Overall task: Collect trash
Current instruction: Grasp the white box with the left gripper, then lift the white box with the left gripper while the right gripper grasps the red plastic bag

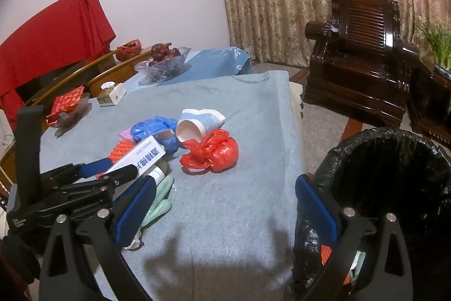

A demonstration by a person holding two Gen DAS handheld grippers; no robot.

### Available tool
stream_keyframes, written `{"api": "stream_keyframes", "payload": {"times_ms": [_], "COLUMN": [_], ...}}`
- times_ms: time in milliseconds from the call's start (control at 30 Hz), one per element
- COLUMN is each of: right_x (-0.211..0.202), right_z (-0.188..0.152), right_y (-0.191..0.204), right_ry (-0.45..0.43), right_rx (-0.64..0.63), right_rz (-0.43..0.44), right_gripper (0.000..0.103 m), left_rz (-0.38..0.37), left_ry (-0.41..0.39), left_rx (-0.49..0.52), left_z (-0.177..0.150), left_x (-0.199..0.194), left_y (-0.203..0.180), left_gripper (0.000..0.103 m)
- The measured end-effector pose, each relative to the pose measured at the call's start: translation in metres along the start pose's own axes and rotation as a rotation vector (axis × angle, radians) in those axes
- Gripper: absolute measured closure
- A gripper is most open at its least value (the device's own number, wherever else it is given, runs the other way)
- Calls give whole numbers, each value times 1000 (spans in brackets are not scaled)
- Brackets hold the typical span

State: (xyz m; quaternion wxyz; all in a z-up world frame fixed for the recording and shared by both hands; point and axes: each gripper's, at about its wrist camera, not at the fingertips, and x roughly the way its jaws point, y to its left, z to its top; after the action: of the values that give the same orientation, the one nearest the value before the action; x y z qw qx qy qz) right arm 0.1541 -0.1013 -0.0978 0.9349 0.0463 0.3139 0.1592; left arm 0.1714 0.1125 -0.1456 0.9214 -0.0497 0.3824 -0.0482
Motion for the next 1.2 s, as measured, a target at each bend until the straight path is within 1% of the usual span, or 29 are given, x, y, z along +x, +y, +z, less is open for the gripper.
{"api": "stream_keyframes", "payload": {"times_ms": [233,367,400,433,567,600,633,667,733,767,867,933,1000,1067,1200], "right_x": [0,0,0,0,-1,-1,-1,-1,-1,-1,-1,-1,-1,0,0], "right_z": [0,0,1,1,1,1,1,0,0,0,0,0,0,-1,-2], "right_y": [0,1,2,2,6,8,9,10,12,12,12,11,10,10,10], "right_ry": [-2,-6,-7,-8,-9,-9,-8,-6,-3,-3,-3,-3,0,2,5], "right_rx": [-1,-5,-6,-7,-10,-15,-18,-22,-26,-27,-23,-20,-17,-16,-17], "right_rz": [0,2,2,3,9,12,15,18,20,21,19,18,17,17,18], "right_gripper": [6,6,6,6,6,6,6,6,6,6,6,6,6,6,6], "left_rz": [-1,14,9,-16,-15,-17,-24,-22,-14,-9,9,16,10,8,1], "left_ry": [-17,-43,-51,-61,-64,-56,-47,-37,-30,-27,-21,-15,7,32,58], "left_rx": [-34,-43,-42,-34,-19,-20,-23,-30,-34,-36,-38,-38,-32,-33,-47], "left_z": [-1,-2,-1,-1,-1,-3,-4,-5,-7,-8,-9,-9,-10,-12,-19], "left_x": [-9,-21,-23,-28,-34,-33,-32,-30,-29,-27,-22,-17,-12,-7,1], "left_y": [5,7,8,8,10,11,12,13,13,14,16,17,17,17,19], "left_gripper": [46,47,87,88,88,85,77,73,52,48,42,35,32,27,26]}}
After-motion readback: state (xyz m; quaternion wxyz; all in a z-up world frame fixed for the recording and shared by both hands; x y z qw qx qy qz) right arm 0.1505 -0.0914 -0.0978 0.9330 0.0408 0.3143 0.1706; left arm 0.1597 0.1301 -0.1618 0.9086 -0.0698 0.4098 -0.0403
